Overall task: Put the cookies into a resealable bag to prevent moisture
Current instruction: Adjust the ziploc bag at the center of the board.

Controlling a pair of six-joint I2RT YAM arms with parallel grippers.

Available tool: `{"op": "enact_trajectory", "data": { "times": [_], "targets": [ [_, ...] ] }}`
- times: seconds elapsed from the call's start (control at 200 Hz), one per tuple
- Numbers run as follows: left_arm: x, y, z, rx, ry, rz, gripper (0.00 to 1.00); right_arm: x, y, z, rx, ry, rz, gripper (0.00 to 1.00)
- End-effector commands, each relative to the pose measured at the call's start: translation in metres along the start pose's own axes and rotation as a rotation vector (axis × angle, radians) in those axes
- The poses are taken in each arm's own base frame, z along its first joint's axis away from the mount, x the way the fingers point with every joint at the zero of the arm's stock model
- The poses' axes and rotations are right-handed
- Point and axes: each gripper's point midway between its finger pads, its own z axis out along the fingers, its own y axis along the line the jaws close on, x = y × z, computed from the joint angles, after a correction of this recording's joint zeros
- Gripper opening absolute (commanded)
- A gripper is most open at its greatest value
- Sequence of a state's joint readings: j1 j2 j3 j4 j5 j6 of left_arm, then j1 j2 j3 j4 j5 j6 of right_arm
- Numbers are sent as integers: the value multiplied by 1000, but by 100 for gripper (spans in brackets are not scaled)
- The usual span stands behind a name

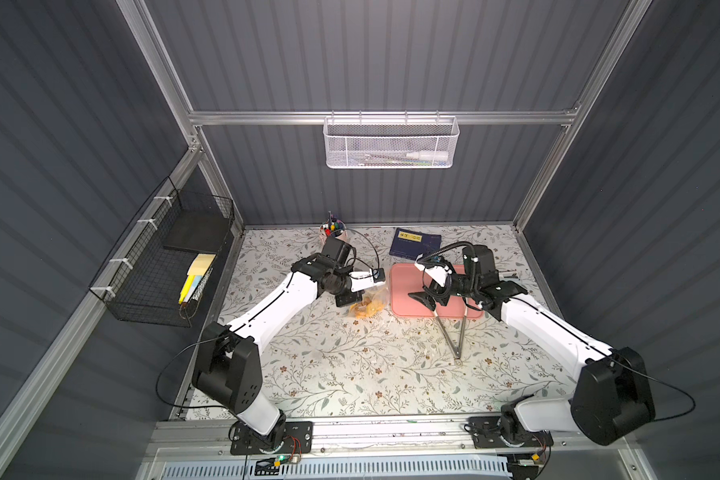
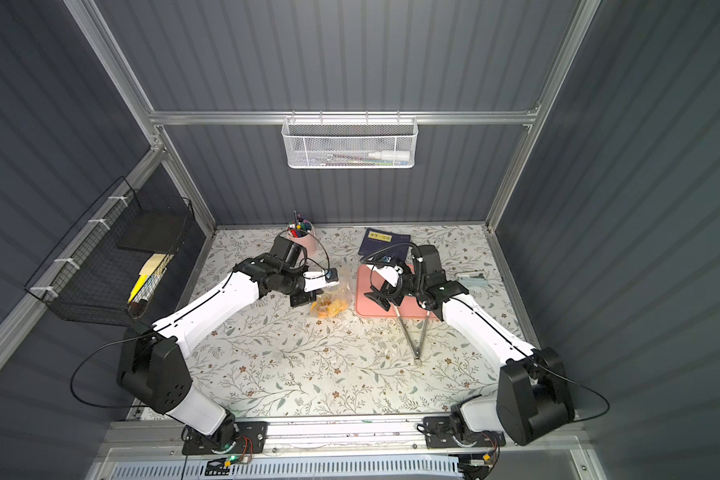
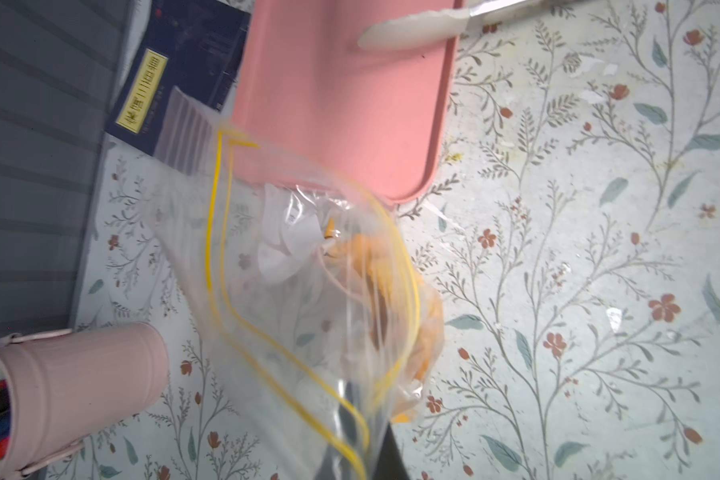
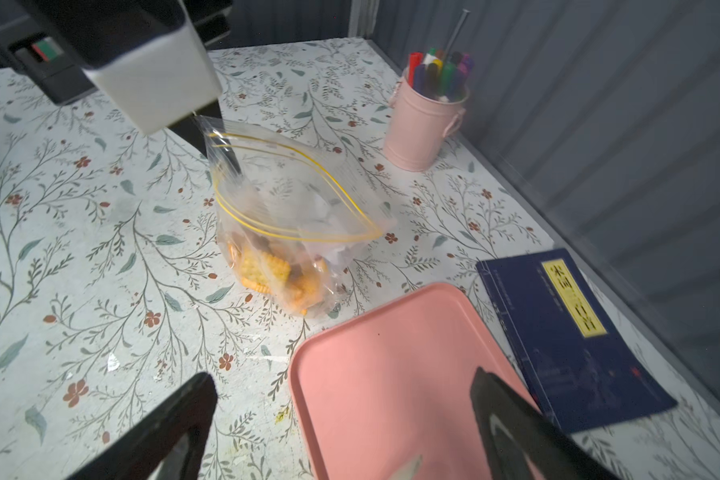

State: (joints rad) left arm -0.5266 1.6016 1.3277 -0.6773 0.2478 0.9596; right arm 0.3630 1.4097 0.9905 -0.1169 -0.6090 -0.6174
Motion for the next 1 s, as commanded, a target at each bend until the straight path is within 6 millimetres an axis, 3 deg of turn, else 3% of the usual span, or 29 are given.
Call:
{"op": "enact_trajectory", "data": {
  "times": [0.0, 0.135, 0.32, 0.435, 0.6, 0.73, 0.876, 0.996],
  "targets": [
    [7, -13, -1, 47, 16, 48, 0, -17, 12, 13, -118, -76, -171, 99],
    [12, -12, 0, 21, 33, 74, 0, -15, 12, 37, -169, -74, -236, 99],
    [14, -9, 1, 7, 39, 88, 0, -22, -4, 67, -200, -107, -313, 99],
    [17, -4, 3, -5, 43, 79, 0, -20, 8, 79, -294, -78, -358, 98],
    [20, 3, 4, -15, 37, 59, 0, 4, 28, 88, -396, 3, -360, 91],
    [24, 6, 6, -14, 32, 43, 0, 12, 32, 93, -402, 4, -359, 80],
    [25, 11, 7, -24, 19, 31, 3, 9, 29, 102, -373, 17, -360, 46],
    [24, 17, 2, -66, -13, -15, 7, 0, 20, 101, -320, 25, -278, 36]
  ]
}}
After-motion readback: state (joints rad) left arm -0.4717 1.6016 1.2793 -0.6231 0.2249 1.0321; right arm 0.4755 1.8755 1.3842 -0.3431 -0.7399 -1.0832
